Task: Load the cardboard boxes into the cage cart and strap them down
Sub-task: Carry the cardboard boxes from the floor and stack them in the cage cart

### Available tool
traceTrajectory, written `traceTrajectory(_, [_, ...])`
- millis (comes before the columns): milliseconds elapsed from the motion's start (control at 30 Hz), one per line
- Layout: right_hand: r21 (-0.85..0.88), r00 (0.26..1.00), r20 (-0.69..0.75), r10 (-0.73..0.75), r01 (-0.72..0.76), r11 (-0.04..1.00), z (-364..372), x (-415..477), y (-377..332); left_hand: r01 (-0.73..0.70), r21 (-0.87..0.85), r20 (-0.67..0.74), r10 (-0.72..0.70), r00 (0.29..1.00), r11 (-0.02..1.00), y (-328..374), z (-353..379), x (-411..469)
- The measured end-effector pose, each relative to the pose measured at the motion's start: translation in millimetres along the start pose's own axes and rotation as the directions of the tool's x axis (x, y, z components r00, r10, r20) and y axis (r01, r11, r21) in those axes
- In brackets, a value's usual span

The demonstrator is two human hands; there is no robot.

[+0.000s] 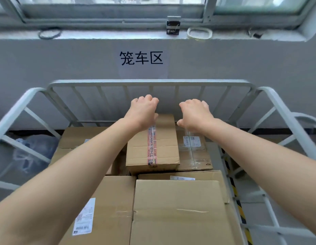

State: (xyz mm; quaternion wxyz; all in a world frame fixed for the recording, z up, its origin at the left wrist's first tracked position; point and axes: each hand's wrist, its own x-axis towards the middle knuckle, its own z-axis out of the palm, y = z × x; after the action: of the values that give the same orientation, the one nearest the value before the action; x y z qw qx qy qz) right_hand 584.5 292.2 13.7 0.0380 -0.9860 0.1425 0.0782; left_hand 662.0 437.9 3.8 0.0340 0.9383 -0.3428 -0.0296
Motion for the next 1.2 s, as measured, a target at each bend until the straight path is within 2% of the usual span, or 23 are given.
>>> traceTrajectory(167, [-0.066, 0.994, -0.107, 0.012, -0.019, 0.998, -48.5, -65.7, -9.3, -0.124, 0.183, -0.138, 0.151, 0.979, 0.975, 25.0, -50.3, -43.2])
traceTrajectory(433, [-0.071, 0.95, -0.303, 0.076, -0.102, 0.992, -110.4, -170.9, -27.6, -0.245, 0.232, -0.351, 0.316, 0.881, 0.941, 53.5, -121.6, -117.7])
traceTrajectory(600, [-0.088, 0.905, -0.393, 0.159, -0.21, 0.974, -133.8, -228.4, -9.4, -0.334, 0.268, -0.379, 0.418, 0.825, 0.903, 90.8, -148.3, -146.6])
traceTrajectory(767, [-0.073, 0.847, -0.438, 0.3, -0.366, 0.928, -143.6, -284.5, 33.4, -0.45, 0.28, -0.419, 0.529, 0.738, 0.848, 146.2, -162.6, -157.3])
traceTrajectory(967, [-0.008, 0.738, -0.458, 0.496, -0.561, 0.828, -140.2, -361.8, 109.4, -0.621, 0.239, -0.431, 0.655, 0.621, 0.746, 244.0, -157.3, -164.6])
traceTrajectory(1200, [0.048, 0.661, -0.431, 0.615, -0.664, 0.747, -120.4, -432.5, 216.6, -0.731, 0.23, -0.433, 0.74, 0.515, 0.643, 371.0, -131.9, -168.6])
